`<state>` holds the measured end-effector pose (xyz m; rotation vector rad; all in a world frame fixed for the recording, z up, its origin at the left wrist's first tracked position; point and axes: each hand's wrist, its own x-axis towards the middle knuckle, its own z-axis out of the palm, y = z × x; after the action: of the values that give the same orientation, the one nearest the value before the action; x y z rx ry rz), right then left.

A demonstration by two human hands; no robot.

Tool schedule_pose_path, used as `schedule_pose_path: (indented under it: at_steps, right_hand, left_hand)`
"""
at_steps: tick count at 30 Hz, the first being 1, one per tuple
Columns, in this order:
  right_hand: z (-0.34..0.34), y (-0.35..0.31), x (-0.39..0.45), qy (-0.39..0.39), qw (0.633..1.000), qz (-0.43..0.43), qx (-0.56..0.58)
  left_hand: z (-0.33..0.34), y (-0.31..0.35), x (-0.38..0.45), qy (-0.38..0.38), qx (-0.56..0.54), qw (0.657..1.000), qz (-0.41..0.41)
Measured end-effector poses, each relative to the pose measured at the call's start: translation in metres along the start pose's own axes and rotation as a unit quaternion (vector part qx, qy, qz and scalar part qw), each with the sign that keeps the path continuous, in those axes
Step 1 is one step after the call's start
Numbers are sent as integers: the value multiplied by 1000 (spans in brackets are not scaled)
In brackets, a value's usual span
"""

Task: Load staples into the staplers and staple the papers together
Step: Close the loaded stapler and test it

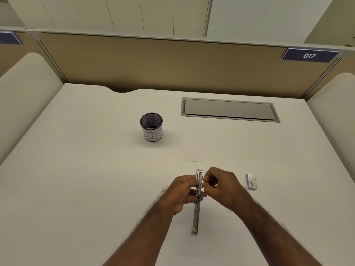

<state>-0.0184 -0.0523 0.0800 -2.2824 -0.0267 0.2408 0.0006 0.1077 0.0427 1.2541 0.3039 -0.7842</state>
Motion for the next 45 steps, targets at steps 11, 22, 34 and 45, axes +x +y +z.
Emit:
schedule_pose_path:
  at_steps: [11, 22, 34, 45]
  right_hand:
    - [31, 30, 3, 26, 983, 97, 156]
    - [52, 41, -4, 45, 959, 161, 227]
    - [49, 33, -4, 58, 957, 148, 242]
    - [54, 24, 11, 75, 958, 135, 240]
  left_hand:
    - [-15, -17, 33, 181, 90, 979, 25]
    - [-4, -25, 55, 263, 304, 914, 48]
    - [0, -29, 58, 307, 355, 882, 48]
    - [-32, -30, 52, 311, 407, 838, 186]
